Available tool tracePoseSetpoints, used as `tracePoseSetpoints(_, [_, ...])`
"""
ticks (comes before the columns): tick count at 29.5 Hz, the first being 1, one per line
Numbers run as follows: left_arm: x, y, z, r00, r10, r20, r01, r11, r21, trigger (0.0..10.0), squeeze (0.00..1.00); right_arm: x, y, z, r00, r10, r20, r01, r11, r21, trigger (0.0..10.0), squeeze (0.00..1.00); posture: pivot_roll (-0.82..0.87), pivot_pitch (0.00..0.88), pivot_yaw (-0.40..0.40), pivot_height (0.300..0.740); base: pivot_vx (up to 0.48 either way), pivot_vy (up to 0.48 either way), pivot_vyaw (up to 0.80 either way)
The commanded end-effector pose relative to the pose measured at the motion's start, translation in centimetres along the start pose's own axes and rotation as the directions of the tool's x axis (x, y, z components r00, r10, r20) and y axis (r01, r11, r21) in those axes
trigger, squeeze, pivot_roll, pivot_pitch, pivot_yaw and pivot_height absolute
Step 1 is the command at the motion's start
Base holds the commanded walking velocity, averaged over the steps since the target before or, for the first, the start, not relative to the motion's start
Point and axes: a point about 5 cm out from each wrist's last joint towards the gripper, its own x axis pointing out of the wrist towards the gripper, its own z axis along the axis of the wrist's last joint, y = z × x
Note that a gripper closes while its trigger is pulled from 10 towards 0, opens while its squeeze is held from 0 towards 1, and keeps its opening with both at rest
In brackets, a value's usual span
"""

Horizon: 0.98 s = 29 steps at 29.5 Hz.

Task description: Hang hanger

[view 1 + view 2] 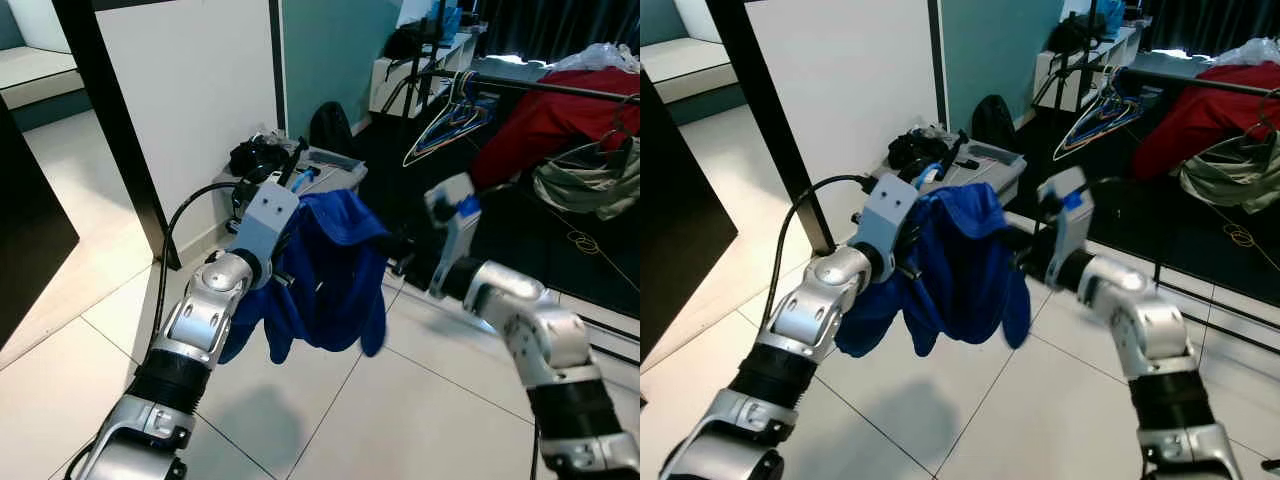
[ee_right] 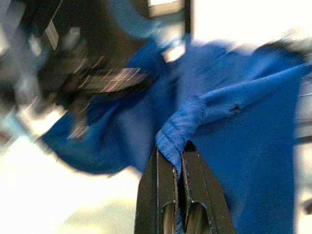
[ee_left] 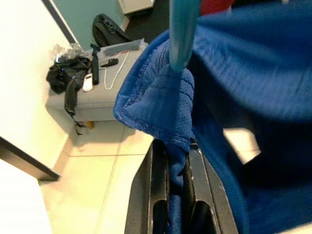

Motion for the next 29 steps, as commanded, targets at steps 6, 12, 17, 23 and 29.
tracePoseSetpoints(6, [0.1, 2.3, 1.7, 0.992, 0.116, 0.058, -0.103, 0.977, -0.187, 10.0, 0.0, 0.3, 0.2, -2.6, 0.983, -0.015, -0.183, -0.001, 0.996, -0.084, 0.0, 0.0, -0.04, 0.05, -0.002, 0.74, 0.0, 0.0, 0.0])
tracePoseSetpoints(12, [0.0, 2.3, 2.2, 0.99, 0.105, 0.096, -0.081, 0.97, -0.23, 10.0, 0.0, 0.2, -0.1, -3.8, 0.967, -0.063, -0.248, 0.034, 0.992, -0.122, 10.0, 0.06, -0.04, 0.052, -0.004, 0.74, 0.0, 0.0, 0.0])
tracePoseSetpoints(17, [-0.1, 2.1, 2.5, 0.987, 0.095, 0.129, -0.063, 0.971, -0.232, 10.0, 0.0, 0.0, -0.2, -4.3, 0.961, -0.061, -0.268, 0.029, 0.992, -0.124, 10.0, 1.0, -0.04, 0.054, -0.006, 0.74, 0.0, 0.0, 0.0])
tracePoseSetpoints(23, [-0.3, 2.0, 3.3, 0.971, 0.11, 0.213, -0.043, 0.954, -0.297, 10.0, 0.0, -0.7, -0.3, -4.8, 0.954, -0.055, -0.294, 0.014, 0.99, -0.137, 10.0, 1.0, -0.05, 0.055, -0.006, 0.74, 0.0, 0.0, 0.0])
tracePoseSetpoints(29, [-0.6, 2.1, 3.4, 0.957, 0.109, 0.268, -0.011, 0.94, -0.34, 10.0, 0.0, -0.9, -0.6, -3.9, 0.98, -0.088, -0.18, 0.068, 0.991, -0.117, 10.0, 1.0, -0.05, 0.062, -0.007, 0.74, 0.0, 0.0, 0.0])
